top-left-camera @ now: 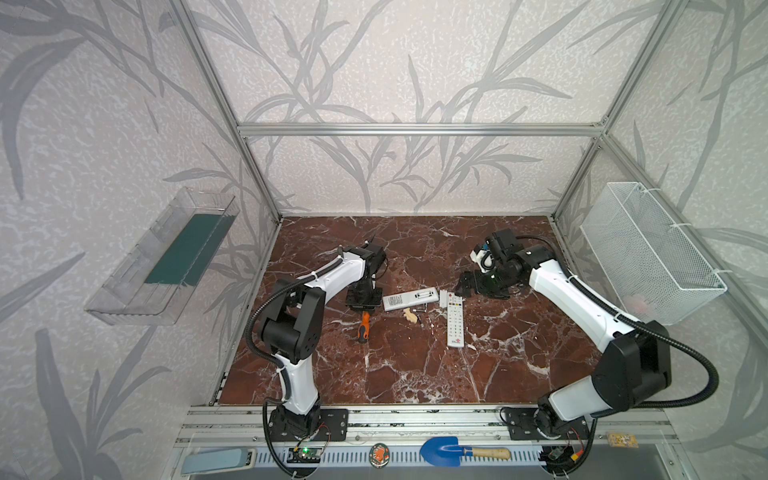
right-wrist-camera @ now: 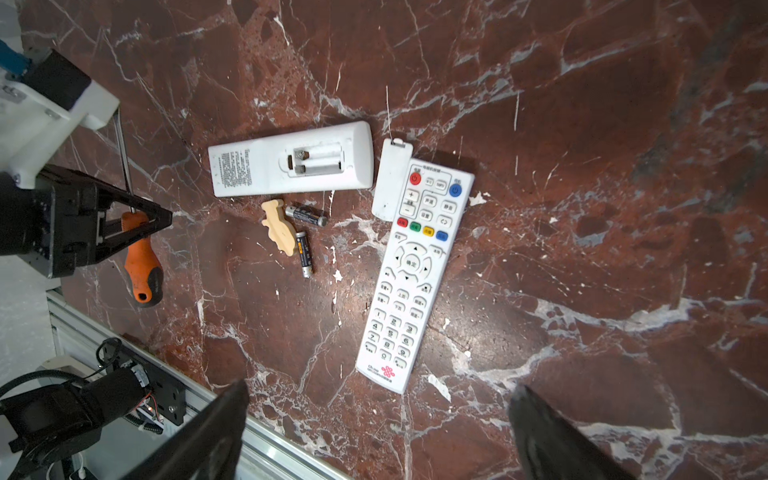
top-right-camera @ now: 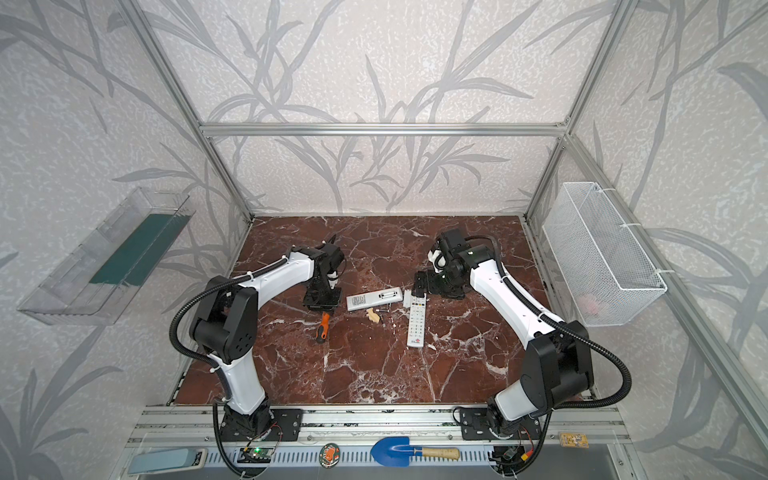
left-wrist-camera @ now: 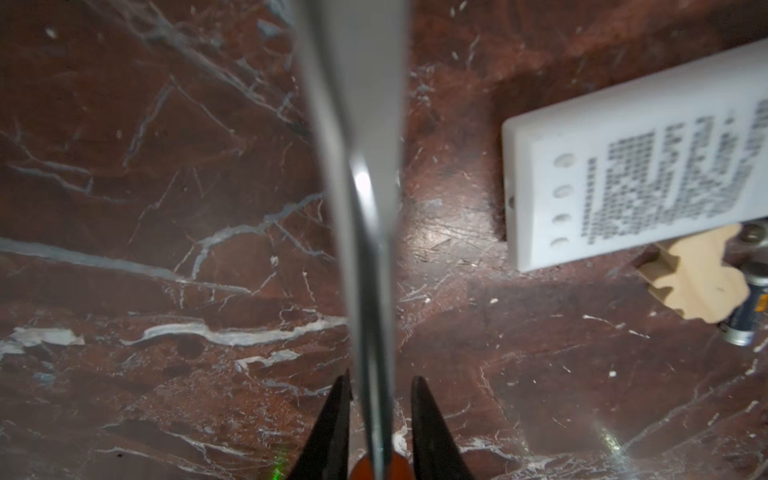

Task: Unload the batteries from the remote control

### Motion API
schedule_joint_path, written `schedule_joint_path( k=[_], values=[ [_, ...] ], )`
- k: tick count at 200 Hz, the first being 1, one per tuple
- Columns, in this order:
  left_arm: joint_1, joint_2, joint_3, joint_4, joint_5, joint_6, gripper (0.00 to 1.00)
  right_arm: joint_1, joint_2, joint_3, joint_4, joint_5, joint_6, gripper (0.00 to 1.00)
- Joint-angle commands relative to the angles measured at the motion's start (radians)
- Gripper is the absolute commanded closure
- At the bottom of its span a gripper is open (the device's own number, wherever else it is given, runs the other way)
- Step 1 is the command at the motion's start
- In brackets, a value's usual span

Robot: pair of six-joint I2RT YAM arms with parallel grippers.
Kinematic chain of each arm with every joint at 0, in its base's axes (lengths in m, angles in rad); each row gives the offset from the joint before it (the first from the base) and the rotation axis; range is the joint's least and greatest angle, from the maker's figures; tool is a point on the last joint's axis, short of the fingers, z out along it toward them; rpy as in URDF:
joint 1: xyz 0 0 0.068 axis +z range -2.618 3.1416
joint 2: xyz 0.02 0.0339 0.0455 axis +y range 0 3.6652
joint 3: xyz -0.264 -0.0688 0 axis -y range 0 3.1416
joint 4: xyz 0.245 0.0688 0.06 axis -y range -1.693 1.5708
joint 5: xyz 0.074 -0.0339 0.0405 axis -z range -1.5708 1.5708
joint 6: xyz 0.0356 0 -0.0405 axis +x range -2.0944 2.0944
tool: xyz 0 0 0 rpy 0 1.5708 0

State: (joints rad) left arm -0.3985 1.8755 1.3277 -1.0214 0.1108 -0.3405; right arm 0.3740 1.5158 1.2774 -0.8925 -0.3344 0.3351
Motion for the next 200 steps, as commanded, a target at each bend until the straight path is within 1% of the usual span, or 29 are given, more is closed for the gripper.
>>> schedule_joint_path(
  k=[1, 27, 51, 65, 87, 122, 139, 163, 200],
  values=[
    [0.003, 0.024, -0.022, 0.029, -0.024, -0.008, 0.97, 0.002, -0.036, -0.049, -0.003, -0.042, -0.001, 0.05],
    [0.006, 0.069, -0.001, 0.044, -0.031, 0.006, 0.95, 0.002, -0.072, -0.118, 0.038, -0.002, -0.003, 0.05],
    [0.010, 0.090, 0.016, 0.056, -0.030, 0.010, 0.94, 0.002, -0.092, -0.129, 0.030, -0.033, 0.010, 0.05],
    [0.016, 0.107, 0.025, 0.060, -0.020, 0.003, 0.92, 0.003, -0.100, -0.132, 0.027, -0.014, -0.012, 0.05],
    [0.016, 0.130, 0.030, 0.069, 0.004, -0.003, 0.83, 0.003, -0.092, -0.112, -0.024, 0.008, -0.035, 0.05],
    [0.026, 0.134, 0.046, 0.055, -0.007, 0.018, 0.65, 0.006, -0.106, -0.206, 0.051, -0.027, 0.047, 0.07],
    [0.041, 0.132, 0.049, 0.054, 0.007, 0.026, 0.58, 0.015, -0.086, -0.217, 0.074, -0.028, 0.067, 0.09],
    [0.059, 0.129, 0.054, 0.052, 0.028, 0.028, 0.52, 0.030, -0.034, -0.177, 0.057, -0.020, 0.055, 0.10],
    [0.076, 0.107, 0.069, 0.041, 0.056, 0.037, 0.47, 0.062, 0.036, -0.142, 0.051, 0.010, 0.056, 0.11]
  ],
)
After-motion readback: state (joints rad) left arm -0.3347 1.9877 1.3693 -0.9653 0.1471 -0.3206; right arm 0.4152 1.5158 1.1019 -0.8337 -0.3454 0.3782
